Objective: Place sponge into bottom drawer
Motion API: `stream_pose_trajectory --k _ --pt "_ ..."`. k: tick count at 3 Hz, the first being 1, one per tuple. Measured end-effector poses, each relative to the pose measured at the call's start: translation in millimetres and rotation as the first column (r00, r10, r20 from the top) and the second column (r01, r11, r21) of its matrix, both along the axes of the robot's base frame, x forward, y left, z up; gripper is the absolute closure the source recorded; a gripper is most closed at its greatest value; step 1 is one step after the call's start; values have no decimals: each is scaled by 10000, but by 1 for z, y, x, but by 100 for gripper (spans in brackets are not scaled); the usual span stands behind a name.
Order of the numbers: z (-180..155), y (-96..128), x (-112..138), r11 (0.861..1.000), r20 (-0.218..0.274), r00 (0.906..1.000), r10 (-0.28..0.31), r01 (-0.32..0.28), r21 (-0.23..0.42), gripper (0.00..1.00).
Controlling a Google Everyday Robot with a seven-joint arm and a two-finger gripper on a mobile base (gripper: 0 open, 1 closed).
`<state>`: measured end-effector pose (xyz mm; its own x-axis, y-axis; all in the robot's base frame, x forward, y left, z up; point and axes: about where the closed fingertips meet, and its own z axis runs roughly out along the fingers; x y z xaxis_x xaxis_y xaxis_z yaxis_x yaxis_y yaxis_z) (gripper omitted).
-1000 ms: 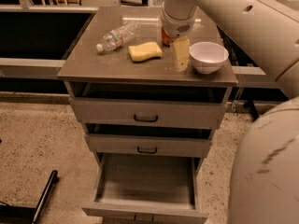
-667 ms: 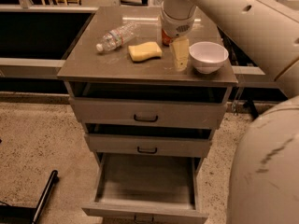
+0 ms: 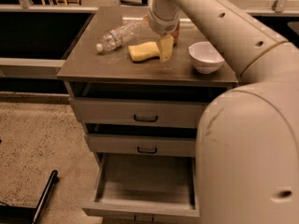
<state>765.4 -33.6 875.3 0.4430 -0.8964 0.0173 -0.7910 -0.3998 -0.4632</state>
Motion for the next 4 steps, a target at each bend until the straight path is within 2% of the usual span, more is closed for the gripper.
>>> stream_pose_trajectory --k 1,2,3,4 --pt "-20 34 22 9937 1 9948 1022 -1021 451 33" --pt "-46 48 33 9889 -491 9901 1318 -1278 762 30" --pt "-48 49 34 9884 -620 9889 1352 -1302 786 48" --pt "-43 56 28 9799 -747 9818 1745 -1657 1115 71"
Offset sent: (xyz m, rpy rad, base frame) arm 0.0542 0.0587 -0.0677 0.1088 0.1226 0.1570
